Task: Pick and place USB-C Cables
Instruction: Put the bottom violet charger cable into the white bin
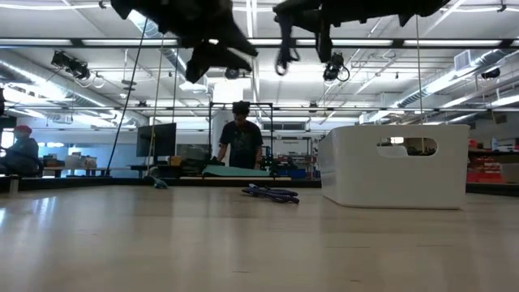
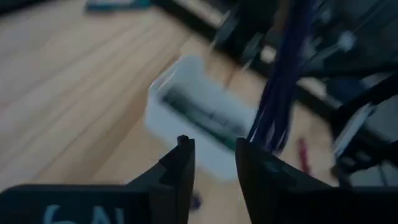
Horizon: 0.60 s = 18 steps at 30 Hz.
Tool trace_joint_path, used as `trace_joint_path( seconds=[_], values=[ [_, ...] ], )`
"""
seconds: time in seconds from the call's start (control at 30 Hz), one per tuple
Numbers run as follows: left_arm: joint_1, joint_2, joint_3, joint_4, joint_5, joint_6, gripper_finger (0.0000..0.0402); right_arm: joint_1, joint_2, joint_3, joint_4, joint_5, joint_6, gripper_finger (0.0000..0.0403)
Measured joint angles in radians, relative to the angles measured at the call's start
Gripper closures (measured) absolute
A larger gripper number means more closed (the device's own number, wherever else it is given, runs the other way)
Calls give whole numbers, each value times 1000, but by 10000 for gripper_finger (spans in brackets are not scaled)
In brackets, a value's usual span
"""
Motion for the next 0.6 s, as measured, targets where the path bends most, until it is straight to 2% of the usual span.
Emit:
trace_joint_path(
  seconds=[0.23,0.4,0.47,0.6],
  values=[
    [0,0,0,-212,3,-41,256,-4,-164,1,-432,158,127,361],
    [0,0,0,-231,2,-28,259,53,-196,-2,-777,304,382,361],
    [0,0,0,-232,-13,-25,259,96,-184,-26,-843,349,515,361],
    [0,0,0,-232,-49,-24,259,171,-151,-91,-844,393,757,361]
  ],
)
